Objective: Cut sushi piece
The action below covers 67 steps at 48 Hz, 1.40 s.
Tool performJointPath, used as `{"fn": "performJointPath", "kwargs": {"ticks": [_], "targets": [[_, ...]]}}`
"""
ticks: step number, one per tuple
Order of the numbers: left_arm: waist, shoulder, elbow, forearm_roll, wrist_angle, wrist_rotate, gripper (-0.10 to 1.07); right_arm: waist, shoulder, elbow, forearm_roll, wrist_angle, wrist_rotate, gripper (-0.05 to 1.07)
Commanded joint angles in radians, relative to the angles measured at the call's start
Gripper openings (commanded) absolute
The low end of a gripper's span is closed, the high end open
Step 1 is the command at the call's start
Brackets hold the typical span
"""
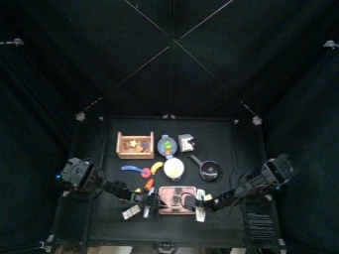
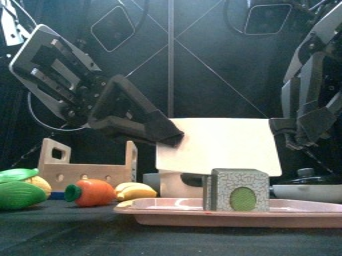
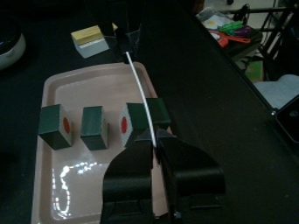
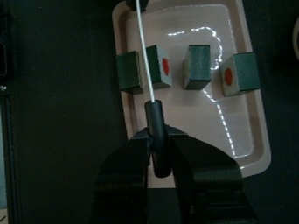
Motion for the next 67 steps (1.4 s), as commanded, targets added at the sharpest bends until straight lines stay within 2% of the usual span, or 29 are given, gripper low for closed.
{"fn": "performJointPath", "kwargs": {"ticks": [1,31,51,67], "targets": [[-0.003,-0.006,-0.02,0.002,-0.003,0.003,0.36,-0.034,-0.005,-0.026,-0.017,0.002,0.002,0.5],[0.011,-0.018,-0.02,-0.003,-0.003,0.012,0.36,-0.058,-0.026,-0.031,-0.054,0.034,0.0,0.5],[0.011,-0.124,-0.008,0.051,-0.003,0.014,0.36,-0.051,-0.107,-0.032,-0.084,0.048,0.002,0.5],[0.011,-0.072,-0.011,0.028,-0.003,0.029,0.36,-0.025,-0.087,-0.02,-0.1,0.081,0.008,0.5]]}}
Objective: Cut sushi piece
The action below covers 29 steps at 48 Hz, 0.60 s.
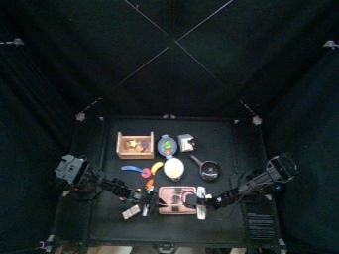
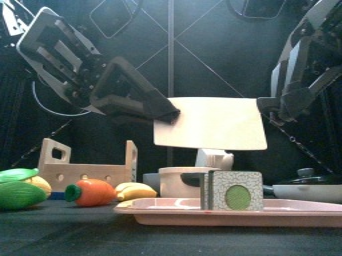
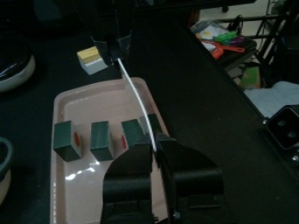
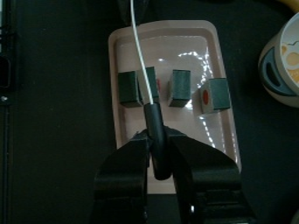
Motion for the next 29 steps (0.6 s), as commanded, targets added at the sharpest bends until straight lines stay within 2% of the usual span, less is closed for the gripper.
{"fn": "performJointPath", "kwargs": {"ticks": [1,10,17,29], "targets": [[-0.005,-0.006,-0.026,-0.012,-0.011,0.025,0.36,-0.014,-0.015,-0.021,-0.014,0.028,0.006,0.5],[-0.018,-0.011,-0.026,-0.156,-0.011,0.135,0.36,0.005,-0.005,-0.021,-0.008,0.041,0.011,0.5],[-0.058,-0.011,-0.032,-0.268,-0.011,0.224,0.36,0.025,0.011,-0.032,0.0,0.041,0.012,0.5],[-0.086,-0.002,-0.057,-0.308,-0.011,0.25,0.36,0.048,0.017,-0.04,0.008,0.041,0.012,0.5]]}}
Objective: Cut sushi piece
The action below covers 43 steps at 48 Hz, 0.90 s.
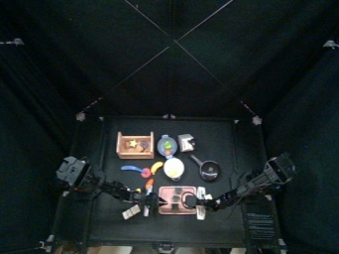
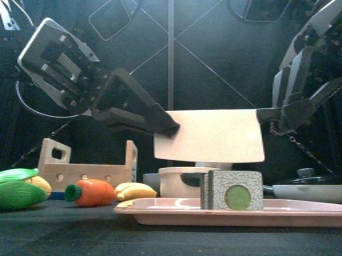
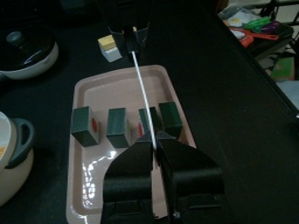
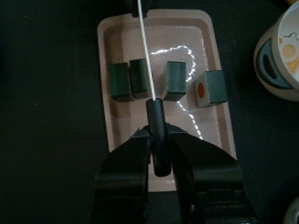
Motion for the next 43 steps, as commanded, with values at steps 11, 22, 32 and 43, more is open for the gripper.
{"fn": "performJointPath", "kwargs": {"ticks": [11,22,32,43], "targets": [[-0.014,0.014,-0.058,-0.002,-0.011,0.005,0.36,0.008,-0.015,-0.031,0.006,0.0,0.006,0.5],[-0.014,0.029,-0.06,-0.02,-0.012,0.003,0.36,0.011,-0.012,-0.031,0.009,-0.002,0.006,0.5],[-0.014,0.034,-0.06,-0.02,-0.011,0.003,0.36,0.011,-0.005,-0.026,0.012,-0.002,0.006,0.5],[-0.02,0.035,-0.061,-0.029,-0.012,0.002,0.36,0.011,-0.005,-0.029,0.017,-0.002,0.006,0.5]]}}
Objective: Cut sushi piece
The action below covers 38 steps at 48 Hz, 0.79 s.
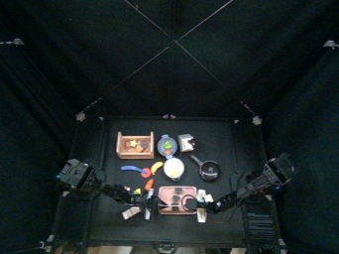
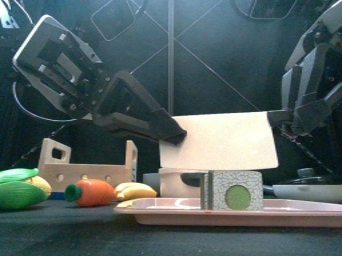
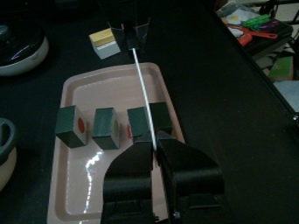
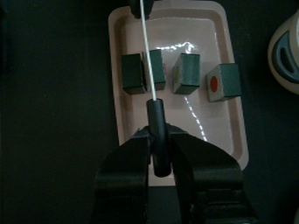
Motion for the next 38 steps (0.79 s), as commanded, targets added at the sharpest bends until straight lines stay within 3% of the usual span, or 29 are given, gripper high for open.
{"fn": "performJointPath", "kwargs": {"ticks": [1,38], "targets": [[-0.009,-0.009,-0.034,-0.006,-0.011,0.002,0.36,-0.008,-0.017,-0.031,-0.002,-0.002,0.006,0.5],[-0.025,-0.015,-0.037,-0.048,-0.018,0.008,0.36,-0.003,-0.009,-0.032,0.002,-0.003,0.003,0.5]]}}
